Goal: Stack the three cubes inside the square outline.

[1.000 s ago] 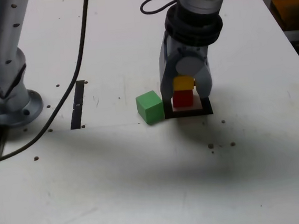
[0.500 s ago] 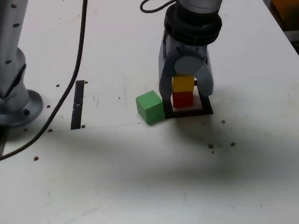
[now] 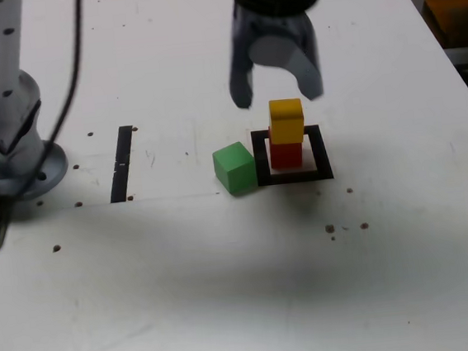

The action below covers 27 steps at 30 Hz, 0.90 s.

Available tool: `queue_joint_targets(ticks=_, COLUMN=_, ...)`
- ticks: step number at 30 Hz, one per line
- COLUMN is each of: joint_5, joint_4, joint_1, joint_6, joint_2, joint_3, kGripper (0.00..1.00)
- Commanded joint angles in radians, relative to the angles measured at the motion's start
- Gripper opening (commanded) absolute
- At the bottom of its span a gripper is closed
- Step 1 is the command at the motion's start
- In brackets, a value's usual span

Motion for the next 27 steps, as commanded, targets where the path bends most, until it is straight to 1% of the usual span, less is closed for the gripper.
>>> queue_joint_targets(ticks=1, joint_5=0.004, joint_4=0.015, joint_1=-0.011, joint_6=-0.003, joint_2=-0.039, joint_3=0.012, kGripper=0.69)
queue_joint_targets(ticks=5, joint_5=0.005, joint_4=0.030, joint_1=-0.055, joint_6=-0.014, joint_2=-0.134, joint_3=0.091, kGripper=0.69)
queue_joint_targets(ticks=13, joint_5=-0.014, joint_4=0.021, joint_1=-0.128, joint_6=-0.045, joint_2=-0.223, joint_3=0.223, kGripper=0.69)
queue_joint_targets(ticks=15, joint_5=-0.022, joint_4=0.010, joint_1=-0.144, joint_6=-0.051, joint_2=-0.233, joint_3=0.255, kGripper=0.69)
queue_joint_targets(ticks=21, joint_5=-0.049, joint_4=-0.073, joint_1=-0.203, joint_6=-0.054, joint_2=-0.232, joint_3=0.329, kGripper=0.69)
queue_joint_targets(ticks=27, joint_5=-0.057, joint_4=-0.136, joint_1=-0.269, joint_6=-0.029, joint_2=-0.218, joint_3=0.363, kGripper=0.69)
